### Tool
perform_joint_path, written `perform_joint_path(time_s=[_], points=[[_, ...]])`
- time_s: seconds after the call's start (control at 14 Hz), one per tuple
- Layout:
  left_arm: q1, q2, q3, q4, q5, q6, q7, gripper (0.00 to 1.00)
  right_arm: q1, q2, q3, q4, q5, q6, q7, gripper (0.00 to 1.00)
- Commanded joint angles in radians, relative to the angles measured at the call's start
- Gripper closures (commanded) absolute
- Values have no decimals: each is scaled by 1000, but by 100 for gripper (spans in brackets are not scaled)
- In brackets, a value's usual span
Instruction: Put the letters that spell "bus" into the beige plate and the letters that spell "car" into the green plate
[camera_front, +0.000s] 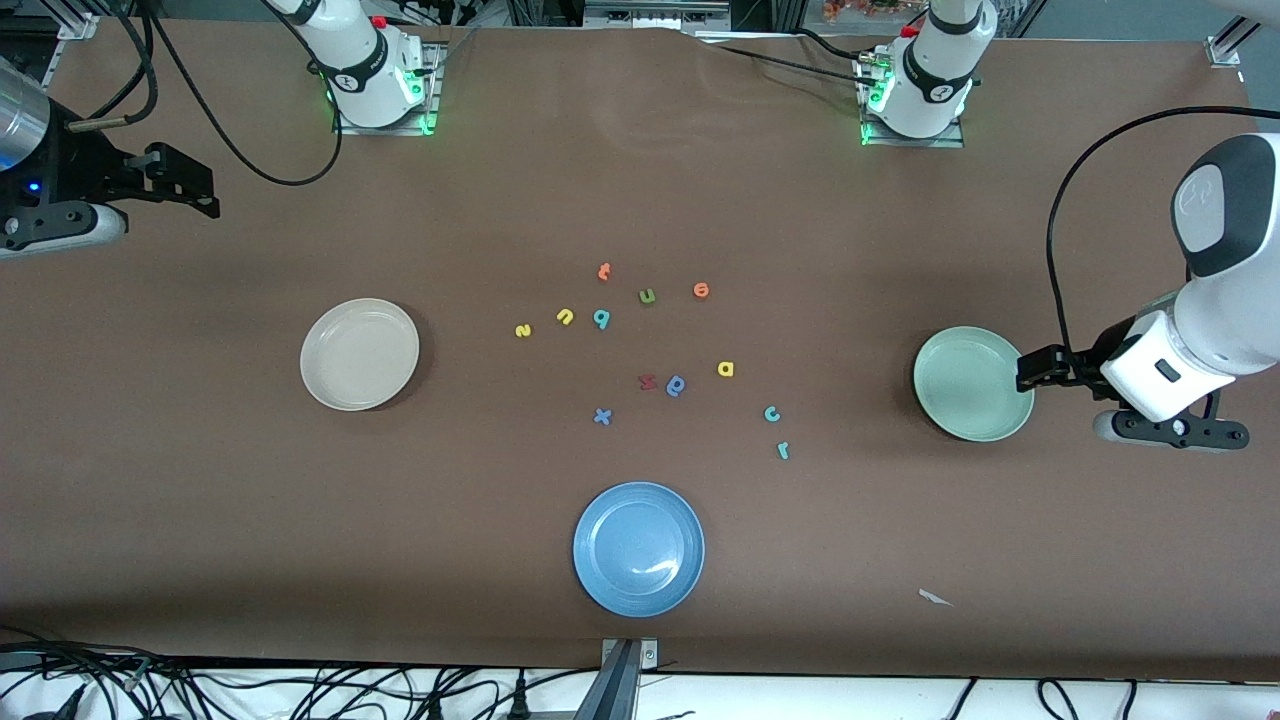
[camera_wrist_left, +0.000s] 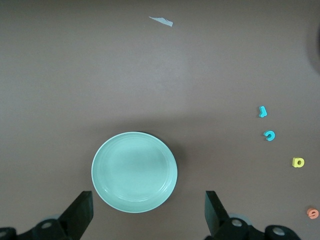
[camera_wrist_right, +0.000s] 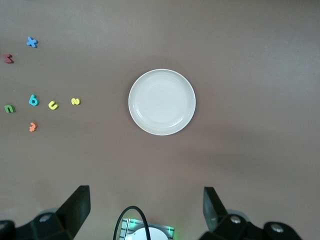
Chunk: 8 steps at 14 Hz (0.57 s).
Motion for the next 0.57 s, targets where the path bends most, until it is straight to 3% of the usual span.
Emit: perform_joint_path(time_s=[0.0,0.5], points=[[2,-27,-2,-30,-9,11,-8,1,-2,-6,-2,5,20,-12,-10,0],[6,-26,-2,-23,-9,11,-10,1,-4,-5,-2,5,17,0,-5,0]])
